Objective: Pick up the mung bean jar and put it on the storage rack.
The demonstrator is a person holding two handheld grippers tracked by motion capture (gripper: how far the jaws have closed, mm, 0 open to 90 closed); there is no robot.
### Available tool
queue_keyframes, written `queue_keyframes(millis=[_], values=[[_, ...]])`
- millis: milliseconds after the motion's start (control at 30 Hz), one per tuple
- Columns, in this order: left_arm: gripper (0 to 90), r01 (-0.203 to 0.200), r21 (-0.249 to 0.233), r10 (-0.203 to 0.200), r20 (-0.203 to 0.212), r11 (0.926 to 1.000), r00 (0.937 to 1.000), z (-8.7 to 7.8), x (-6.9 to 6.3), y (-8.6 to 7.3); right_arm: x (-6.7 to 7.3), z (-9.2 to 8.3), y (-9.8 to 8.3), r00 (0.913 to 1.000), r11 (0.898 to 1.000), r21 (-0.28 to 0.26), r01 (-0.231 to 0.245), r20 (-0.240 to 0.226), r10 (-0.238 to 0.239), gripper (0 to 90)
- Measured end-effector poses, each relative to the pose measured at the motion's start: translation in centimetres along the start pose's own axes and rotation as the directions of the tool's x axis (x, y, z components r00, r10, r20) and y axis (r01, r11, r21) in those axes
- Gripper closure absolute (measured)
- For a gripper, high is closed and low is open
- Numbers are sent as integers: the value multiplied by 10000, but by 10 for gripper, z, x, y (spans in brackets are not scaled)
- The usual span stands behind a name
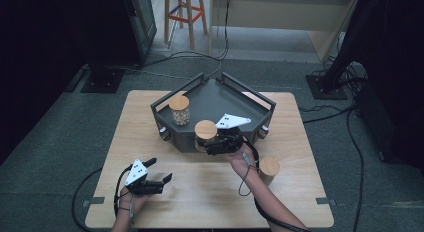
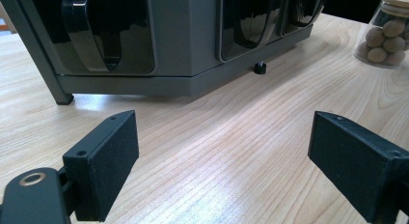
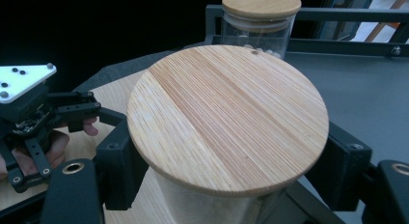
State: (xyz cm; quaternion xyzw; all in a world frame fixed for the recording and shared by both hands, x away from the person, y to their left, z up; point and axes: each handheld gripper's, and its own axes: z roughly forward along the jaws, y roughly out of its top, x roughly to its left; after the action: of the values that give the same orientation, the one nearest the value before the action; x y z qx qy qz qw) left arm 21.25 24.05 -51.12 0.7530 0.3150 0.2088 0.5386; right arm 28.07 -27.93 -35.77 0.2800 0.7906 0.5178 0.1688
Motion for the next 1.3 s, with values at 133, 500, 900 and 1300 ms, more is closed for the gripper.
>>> queue_keyframes(millis=[133, 500, 900, 1300], values=[[105, 5, 8, -5, 8, 10000, 10000, 0, 0, 0, -1, 1, 3, 10000, 10000, -40, -19, -17, 19, 250], [105, 12, 4, -12, -14, 10000, 10000, -1, 1, 0, -3, 2, 8, 10000, 10000, -62, -48, 57, 49, 250], [105, 0, -1, 0, -2, 10000, 10000, -1, 1, 0, -7, 3, 11, 9996, 9998, -135, -126, 267, 130, 250], [105, 9, -5, -9, 9, 10000, 10000, -1, 1, 0, -16, 7, 15, 9979, 9986, -261, -469, 434, 480, 250]])
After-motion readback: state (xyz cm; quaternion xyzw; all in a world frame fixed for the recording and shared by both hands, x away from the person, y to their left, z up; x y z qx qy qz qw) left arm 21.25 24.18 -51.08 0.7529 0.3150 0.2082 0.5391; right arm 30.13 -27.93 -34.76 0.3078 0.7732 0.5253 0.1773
